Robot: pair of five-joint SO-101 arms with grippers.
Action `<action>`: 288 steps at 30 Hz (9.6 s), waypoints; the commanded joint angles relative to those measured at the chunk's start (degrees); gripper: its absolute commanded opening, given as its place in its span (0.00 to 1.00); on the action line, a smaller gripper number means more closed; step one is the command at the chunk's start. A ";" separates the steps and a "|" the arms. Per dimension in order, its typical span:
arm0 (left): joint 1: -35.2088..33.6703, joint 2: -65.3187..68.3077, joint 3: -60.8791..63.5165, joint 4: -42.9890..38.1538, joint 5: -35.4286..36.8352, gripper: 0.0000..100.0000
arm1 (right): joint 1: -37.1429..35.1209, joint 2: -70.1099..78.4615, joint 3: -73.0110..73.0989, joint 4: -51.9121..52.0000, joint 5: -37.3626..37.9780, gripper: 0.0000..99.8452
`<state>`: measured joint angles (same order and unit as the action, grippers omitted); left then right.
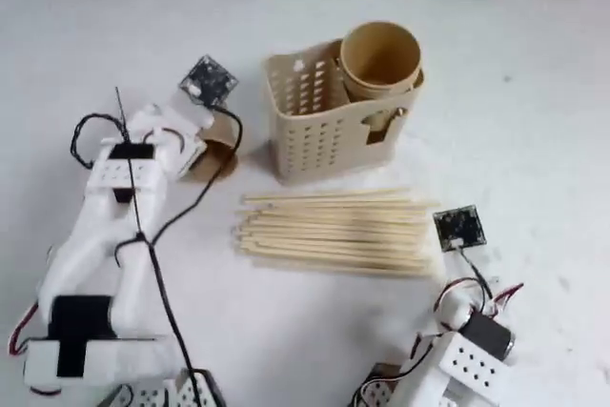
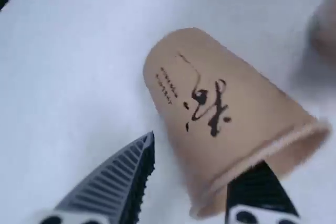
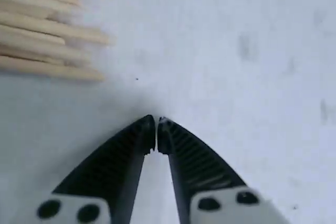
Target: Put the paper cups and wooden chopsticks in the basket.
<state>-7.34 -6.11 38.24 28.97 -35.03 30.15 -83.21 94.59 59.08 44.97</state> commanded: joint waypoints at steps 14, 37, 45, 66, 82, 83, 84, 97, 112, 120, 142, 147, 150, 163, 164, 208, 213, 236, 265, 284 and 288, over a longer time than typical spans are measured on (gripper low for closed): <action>-1.98 5.14 -4.92 -9.32 9.93 0.02 | 4.79 -0.40 0.62 -2.07 0.79 0.02; 2.86 5.58 -81.58 55.38 19.52 0.02 | 4.79 -0.40 0.62 -2.07 0.79 0.02; 20.44 5.67 -89.76 58.55 23.38 0.02 | 4.79 -0.40 0.62 -2.07 0.79 0.02; 33.98 14.81 -89.05 57.93 28.84 0.02 | 4.79 -0.40 0.62 -2.07 0.79 0.02; 34.07 15.52 -88.62 57.41 29.27 0.02 | 4.79 -0.40 0.62 -2.07 0.79 0.02; 34.07 15.52 -88.62 57.32 29.27 0.02 | 4.79 -0.40 0.62 -2.07 0.79 0.02; 34.07 15.52 -88.62 56.97 29.27 0.02 | 4.79 -0.40 0.62 -2.07 0.79 0.02; 34.07 15.60 -88.53 55.56 29.19 0.07 | 4.79 -0.40 0.62 -2.07 0.79 0.02; 30.99 20.88 -91.16 47.30 29.01 0.11 | 4.79 -0.40 0.62 -2.07 0.79 0.02; 30.90 21.23 -96.79 47.03 28.92 0.11 | 4.79 -0.40 0.62 -2.07 0.79 0.02; 31.34 41.19 -95.65 47.30 28.84 0.11 | 4.79 -0.40 0.62 -2.07 0.79 0.02; 31.43 41.36 -95.91 47.30 28.84 0.11 | 4.79 -0.40 0.62 -2.07 0.79 0.02; 31.34 40.31 -100.22 50.11 28.84 0.11 | 4.79 -0.40 0.62 -2.07 0.79 0.02; 31.34 30.81 -127.21 73.76 25.58 0.11 | 4.79 -0.40 0.62 -2.07 0.79 0.02; 31.34 29.49 -125.19 73.76 24.44 0.11 | 4.79 -0.40 0.62 -2.07 0.79 0.02; 38.99 21.76 -17.76 28.31 -5.63 0.02 | 4.70 -0.40 0.62 -2.07 0.79 0.02; 38.81 19.03 -17.58 30.33 -5.45 0.02 | 4.70 -0.40 0.62 -2.07 0.79 0.02; 37.14 -16.40 1.05 31.12 -0.62 0.02 | 4.70 -0.40 0.62 -2.07 0.79 0.02; -14.99 -8.48 8.09 33.58 -31.56 0.02 | 4.70 -0.40 0.62 -2.07 0.79 0.02; -9.63 -8.48 4.31 34.55 -24.44 0.13 | 4.70 -0.40 0.62 -2.07 0.79 0.02; -0.57 -8.40 3.87 34.46 -20.22 0.13 | 4.70 -0.40 0.62 -2.07 0.79 0.02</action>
<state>-16.40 -14.46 44.40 63.52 -59.47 33.76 -83.30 95.38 57.93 45.05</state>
